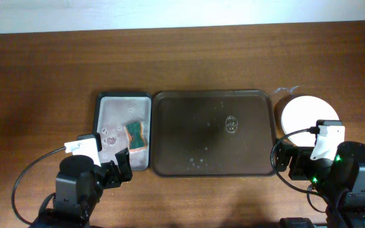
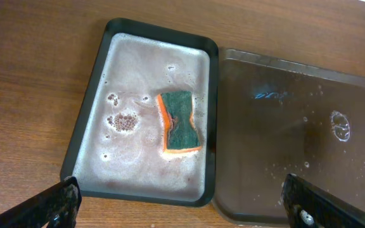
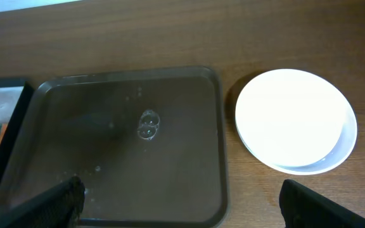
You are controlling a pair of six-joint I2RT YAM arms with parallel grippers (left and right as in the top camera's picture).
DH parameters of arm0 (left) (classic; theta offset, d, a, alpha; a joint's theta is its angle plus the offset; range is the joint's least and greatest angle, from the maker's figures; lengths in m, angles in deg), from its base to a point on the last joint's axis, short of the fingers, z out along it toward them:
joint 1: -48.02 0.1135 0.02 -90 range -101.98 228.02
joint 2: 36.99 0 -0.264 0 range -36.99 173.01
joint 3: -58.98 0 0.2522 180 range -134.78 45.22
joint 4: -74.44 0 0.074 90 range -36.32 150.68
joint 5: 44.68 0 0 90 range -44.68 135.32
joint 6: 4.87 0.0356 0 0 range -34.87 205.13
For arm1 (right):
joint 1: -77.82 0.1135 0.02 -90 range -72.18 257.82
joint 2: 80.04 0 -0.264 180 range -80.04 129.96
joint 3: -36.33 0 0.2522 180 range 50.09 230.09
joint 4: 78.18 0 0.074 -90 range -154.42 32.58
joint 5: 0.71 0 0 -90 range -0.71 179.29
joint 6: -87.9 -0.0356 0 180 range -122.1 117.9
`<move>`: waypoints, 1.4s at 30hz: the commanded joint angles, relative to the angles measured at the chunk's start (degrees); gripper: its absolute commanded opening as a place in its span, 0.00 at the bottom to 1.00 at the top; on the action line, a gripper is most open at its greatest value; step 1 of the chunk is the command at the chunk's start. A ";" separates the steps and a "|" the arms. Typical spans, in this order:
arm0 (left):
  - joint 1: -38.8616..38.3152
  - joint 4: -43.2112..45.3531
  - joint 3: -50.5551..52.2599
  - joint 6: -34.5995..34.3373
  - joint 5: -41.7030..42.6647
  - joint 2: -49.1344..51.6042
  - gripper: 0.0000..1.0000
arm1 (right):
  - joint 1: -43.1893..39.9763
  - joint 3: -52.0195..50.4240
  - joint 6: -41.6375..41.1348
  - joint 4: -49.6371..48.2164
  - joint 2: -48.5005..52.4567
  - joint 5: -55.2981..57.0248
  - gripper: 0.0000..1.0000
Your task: Clean dirty plates on tray and stack at the side
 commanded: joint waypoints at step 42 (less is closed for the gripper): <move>-0.15 0.13 0.59 -0.55 0.22 -0.13 0.99 | 3.69 -55.15 1.88 -54.23 -35.93 0.35 0.99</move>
